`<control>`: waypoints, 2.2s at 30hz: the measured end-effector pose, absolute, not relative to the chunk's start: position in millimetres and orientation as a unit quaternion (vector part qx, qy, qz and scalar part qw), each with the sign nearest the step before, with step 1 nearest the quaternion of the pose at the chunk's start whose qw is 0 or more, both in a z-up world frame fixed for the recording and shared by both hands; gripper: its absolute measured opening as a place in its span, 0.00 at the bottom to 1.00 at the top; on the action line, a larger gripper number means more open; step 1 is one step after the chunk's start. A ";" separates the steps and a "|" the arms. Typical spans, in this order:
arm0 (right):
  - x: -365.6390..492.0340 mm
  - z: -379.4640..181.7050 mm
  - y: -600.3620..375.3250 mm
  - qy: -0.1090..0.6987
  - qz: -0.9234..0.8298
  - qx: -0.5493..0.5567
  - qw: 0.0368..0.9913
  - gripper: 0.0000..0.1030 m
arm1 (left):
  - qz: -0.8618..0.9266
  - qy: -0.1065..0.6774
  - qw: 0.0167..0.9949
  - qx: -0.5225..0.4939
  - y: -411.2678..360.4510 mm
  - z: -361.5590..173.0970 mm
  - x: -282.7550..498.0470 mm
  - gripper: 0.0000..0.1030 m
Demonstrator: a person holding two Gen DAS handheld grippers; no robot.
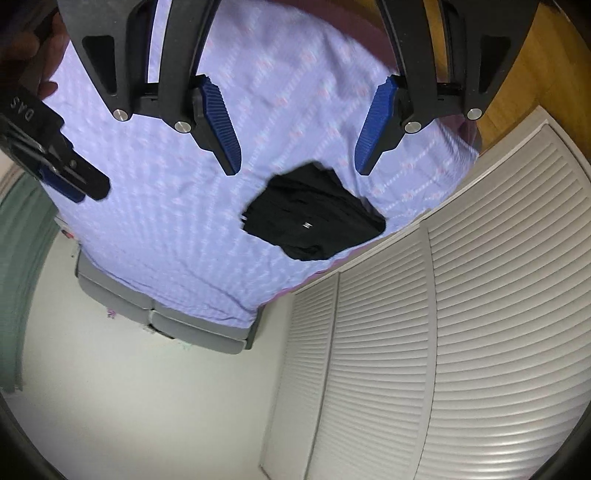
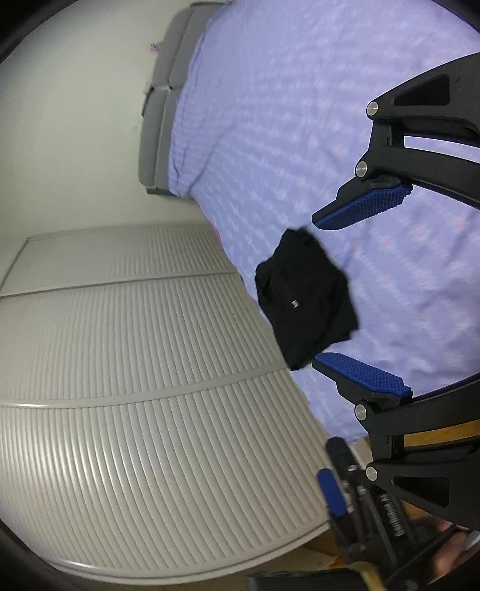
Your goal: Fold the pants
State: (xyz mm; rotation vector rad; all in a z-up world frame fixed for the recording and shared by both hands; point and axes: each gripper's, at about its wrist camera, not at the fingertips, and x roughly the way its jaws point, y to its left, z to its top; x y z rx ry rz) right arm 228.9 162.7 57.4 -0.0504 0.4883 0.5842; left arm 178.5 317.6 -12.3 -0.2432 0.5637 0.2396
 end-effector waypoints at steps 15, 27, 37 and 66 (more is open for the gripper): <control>25.9 87.5 -51.2 0.220 0.118 0.035 0.968 0.69 | -0.032 0.251 0.965 -0.068 148.4 22.5 48.7 0.68; -109.5 93.3 -116.9 0.193 0.021 0.008 0.981 0.75 | -0.119 0.239 0.964 -0.006 62.0 25.8 -31.3 0.68; -172.0 104.4 -141.0 0.154 -0.014 0.002 0.988 0.85 | -0.103 0.199 0.974 0.020 31.9 45.3 -97.0 0.88; -197.1 110.7 -152.8 0.139 -0.030 0.023 0.990 0.95 | -0.051 0.188 0.981 0.022 33.6 52.4 -110.8 1.00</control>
